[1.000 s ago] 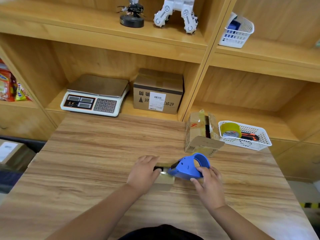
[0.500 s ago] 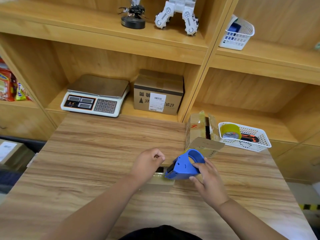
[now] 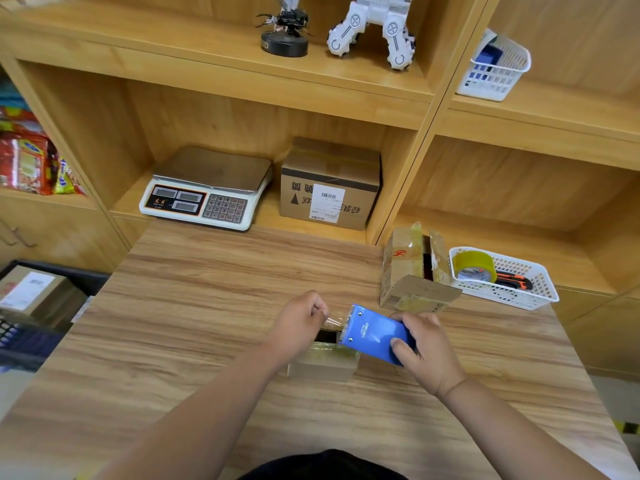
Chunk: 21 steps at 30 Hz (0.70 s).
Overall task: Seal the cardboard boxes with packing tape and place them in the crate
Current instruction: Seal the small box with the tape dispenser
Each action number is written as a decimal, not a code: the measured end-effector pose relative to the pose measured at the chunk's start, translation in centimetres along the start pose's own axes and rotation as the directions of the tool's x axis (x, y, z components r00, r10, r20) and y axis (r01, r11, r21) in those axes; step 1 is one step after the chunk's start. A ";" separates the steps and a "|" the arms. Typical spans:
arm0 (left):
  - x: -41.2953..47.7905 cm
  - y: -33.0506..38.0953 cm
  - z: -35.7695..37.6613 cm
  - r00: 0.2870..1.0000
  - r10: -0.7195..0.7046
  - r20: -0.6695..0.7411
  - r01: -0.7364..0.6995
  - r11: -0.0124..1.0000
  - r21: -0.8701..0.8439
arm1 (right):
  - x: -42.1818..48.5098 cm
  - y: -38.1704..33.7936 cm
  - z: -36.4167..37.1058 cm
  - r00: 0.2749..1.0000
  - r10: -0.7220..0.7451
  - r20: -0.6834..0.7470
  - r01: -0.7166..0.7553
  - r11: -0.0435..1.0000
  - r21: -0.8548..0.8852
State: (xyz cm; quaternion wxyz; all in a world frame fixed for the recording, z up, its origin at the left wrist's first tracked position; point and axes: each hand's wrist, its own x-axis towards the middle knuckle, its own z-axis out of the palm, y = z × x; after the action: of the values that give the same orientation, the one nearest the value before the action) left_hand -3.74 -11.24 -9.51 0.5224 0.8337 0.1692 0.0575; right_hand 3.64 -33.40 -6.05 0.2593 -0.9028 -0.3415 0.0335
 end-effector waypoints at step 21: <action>-1.1 -3.2 -1.1 0.945 -0.310 -0.103 0.282 0.933 -0.222 | 4.7 1.1 0.3 0.957 0.221 0.190 -0.226 0.974 0.001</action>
State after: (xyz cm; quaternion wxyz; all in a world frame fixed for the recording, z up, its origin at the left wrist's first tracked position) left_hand -5.76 -9.34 -11.81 0.5953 0.7346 0.3214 0.0520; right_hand 7.82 -31.02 -6.27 0.2308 -0.9253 -0.2599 0.1517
